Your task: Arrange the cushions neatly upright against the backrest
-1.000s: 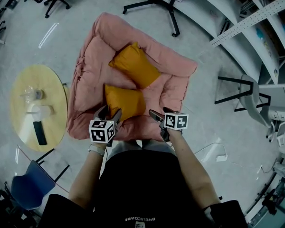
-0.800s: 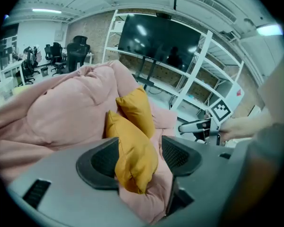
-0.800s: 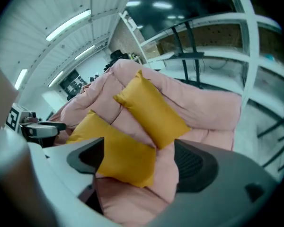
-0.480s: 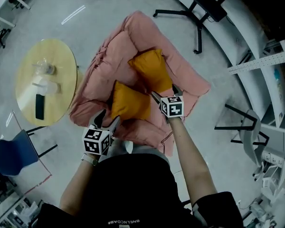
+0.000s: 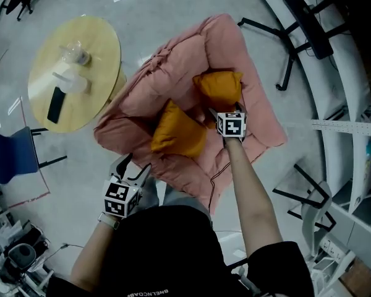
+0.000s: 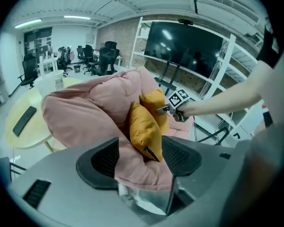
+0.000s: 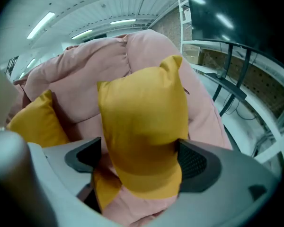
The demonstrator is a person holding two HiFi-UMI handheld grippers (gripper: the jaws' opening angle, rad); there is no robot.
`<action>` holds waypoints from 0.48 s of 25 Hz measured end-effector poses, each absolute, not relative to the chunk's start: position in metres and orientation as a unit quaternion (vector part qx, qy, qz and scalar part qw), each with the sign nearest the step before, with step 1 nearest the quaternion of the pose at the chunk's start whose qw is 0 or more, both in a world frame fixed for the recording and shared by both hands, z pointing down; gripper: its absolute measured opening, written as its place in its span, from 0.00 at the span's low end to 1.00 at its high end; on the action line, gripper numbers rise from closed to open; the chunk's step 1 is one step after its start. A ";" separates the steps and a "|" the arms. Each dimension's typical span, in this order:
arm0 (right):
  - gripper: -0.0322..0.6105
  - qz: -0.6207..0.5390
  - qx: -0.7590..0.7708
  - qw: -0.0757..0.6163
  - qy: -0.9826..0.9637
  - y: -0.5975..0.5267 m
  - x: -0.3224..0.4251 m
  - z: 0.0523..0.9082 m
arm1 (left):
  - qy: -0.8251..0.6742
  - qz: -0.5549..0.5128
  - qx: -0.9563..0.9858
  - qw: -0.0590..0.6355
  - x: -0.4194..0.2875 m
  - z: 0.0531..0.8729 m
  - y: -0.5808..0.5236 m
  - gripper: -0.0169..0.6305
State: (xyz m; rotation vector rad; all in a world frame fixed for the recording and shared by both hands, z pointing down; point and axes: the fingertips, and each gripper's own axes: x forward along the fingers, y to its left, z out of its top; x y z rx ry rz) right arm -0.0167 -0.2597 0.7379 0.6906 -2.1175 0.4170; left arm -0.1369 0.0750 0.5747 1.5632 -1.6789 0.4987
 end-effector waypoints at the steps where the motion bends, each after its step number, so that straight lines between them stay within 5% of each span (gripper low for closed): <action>1: 0.80 0.158 0.277 0.429 -0.845 -0.264 -0.019 0.741 | -0.661 0.200 0.611 0.387 -0.136 0.577 0.079 0.46; 8: 0.79 0.142 0.289 0.428 -0.844 -0.276 -0.024 0.754 | -0.678 0.182 0.585 0.406 -0.140 0.582 0.097 0.46; 12: 0.70 0.134 0.283 0.423 -0.850 -0.274 -0.022 0.747 | -0.680 0.177 0.580 0.411 -0.137 0.584 0.102 0.46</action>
